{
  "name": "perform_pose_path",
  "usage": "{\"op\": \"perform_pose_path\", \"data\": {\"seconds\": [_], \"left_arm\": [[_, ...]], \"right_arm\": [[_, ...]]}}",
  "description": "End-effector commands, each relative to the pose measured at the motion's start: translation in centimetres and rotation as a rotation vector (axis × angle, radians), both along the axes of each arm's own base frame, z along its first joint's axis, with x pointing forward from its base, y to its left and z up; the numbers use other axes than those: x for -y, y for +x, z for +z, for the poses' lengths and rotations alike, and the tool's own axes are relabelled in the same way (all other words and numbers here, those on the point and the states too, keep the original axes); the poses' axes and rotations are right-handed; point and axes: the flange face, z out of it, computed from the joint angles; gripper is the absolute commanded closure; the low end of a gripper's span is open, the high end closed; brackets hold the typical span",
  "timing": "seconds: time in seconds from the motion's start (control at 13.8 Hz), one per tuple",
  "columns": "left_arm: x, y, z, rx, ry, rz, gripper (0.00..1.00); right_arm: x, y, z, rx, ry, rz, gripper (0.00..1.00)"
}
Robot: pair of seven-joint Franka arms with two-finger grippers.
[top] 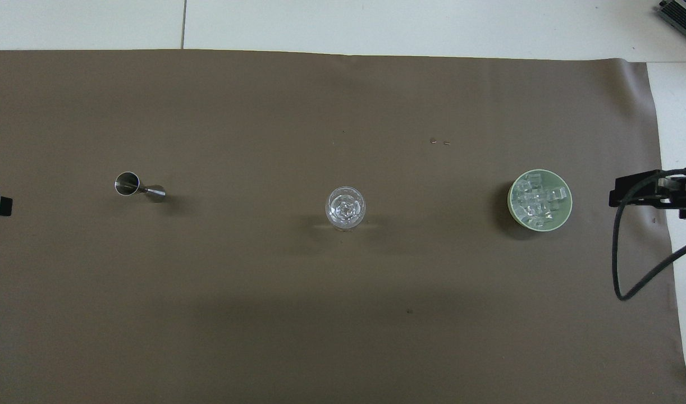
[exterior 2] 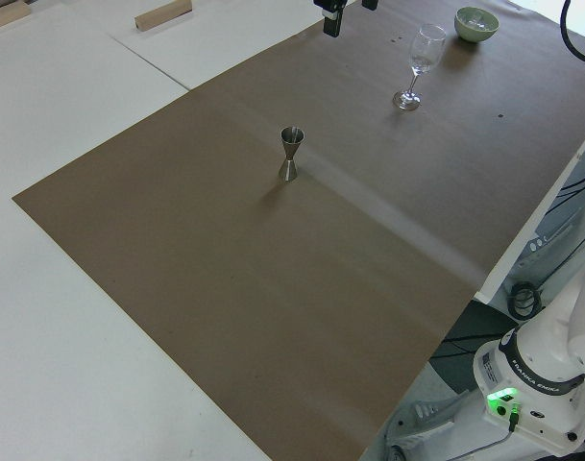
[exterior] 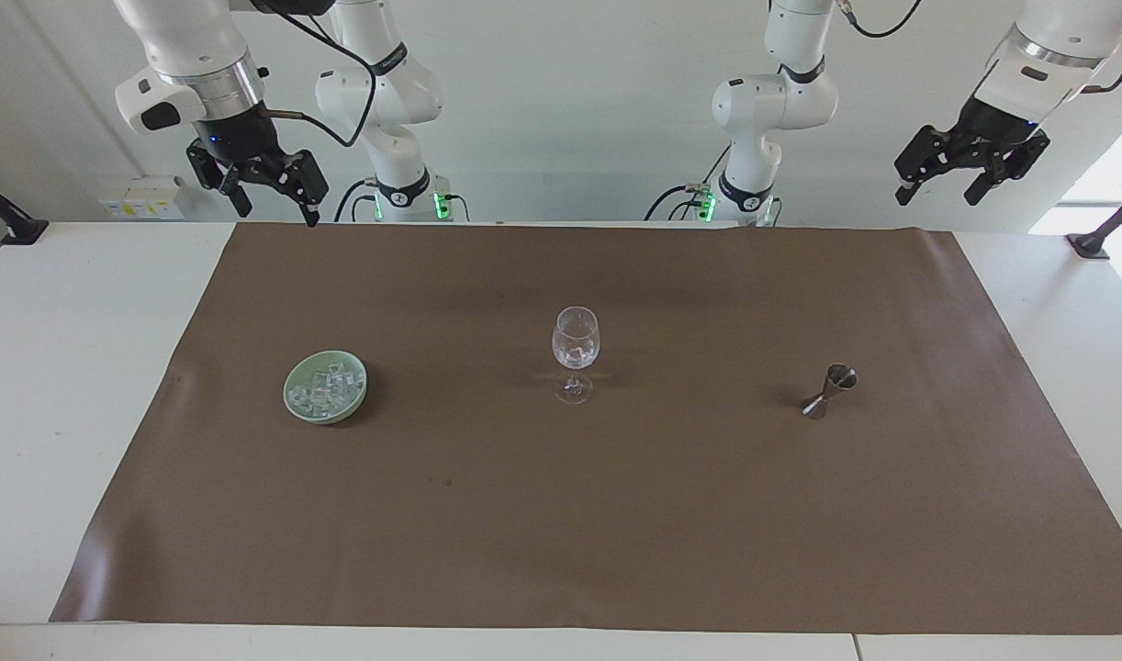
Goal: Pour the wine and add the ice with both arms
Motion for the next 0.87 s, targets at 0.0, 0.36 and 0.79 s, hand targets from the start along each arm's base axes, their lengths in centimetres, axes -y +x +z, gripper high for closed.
{"op": "perform_pose_path", "data": {"seconds": [0.0, 0.36, 0.79], "left_arm": [[-0.09, -0.69, -0.04, 0.01, 0.016, 0.012, 0.0], [-0.09, -0.69, -0.04, 0.01, 0.016, 0.012, 0.0], [-0.09, -0.69, -0.04, 0.01, 0.016, 0.012, 0.0]], "right_arm": [[0.15, -1.17, -0.16, -0.016, 0.016, 0.021, 0.0], [0.19, -1.29, -0.52, -0.014, 0.013, 0.021, 0.0], [0.19, -1.35, -0.59, -0.016, 0.013, 0.02, 0.0]]}}
